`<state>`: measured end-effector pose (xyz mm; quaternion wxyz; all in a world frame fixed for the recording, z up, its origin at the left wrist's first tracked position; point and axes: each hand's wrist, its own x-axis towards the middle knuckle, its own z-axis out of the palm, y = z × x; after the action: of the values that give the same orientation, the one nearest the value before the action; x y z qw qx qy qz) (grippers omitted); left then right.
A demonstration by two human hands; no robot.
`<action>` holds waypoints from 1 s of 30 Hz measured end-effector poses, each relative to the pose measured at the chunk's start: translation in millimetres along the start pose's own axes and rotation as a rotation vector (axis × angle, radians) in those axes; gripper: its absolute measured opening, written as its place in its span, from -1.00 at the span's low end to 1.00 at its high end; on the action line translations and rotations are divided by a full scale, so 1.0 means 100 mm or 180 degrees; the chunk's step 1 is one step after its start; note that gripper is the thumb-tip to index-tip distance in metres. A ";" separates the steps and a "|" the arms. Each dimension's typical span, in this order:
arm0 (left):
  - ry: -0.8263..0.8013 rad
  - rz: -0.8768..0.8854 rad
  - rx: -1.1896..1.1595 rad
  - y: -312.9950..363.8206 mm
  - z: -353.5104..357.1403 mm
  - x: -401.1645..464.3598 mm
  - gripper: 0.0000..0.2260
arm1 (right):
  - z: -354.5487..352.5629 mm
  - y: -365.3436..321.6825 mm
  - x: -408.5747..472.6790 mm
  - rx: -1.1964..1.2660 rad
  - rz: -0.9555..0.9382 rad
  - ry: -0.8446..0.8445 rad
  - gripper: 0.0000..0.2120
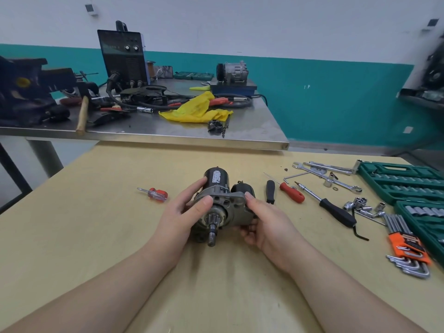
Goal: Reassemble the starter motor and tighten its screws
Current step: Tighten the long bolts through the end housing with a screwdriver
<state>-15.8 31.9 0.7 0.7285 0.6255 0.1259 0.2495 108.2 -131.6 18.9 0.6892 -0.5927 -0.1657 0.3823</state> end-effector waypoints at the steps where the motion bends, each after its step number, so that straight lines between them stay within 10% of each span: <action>1: 0.0001 0.0000 0.0047 0.00 0.00 0.00 -0.36 | 0.00 0.00 0.00 -0.0024 0.0027 0.0042 -0.64; 30: 0.0253 -0.0108 0.0052 -0.04 -0.02 0.07 -0.48 | -0.13 0.06 0.06 -0.1049 0.0060 0.0246 -0.54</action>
<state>-10.0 36.4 -2.7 0.7219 0.6188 0.1674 0.2607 118.5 -136.1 9.1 0.5850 -0.7135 -0.1940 0.3333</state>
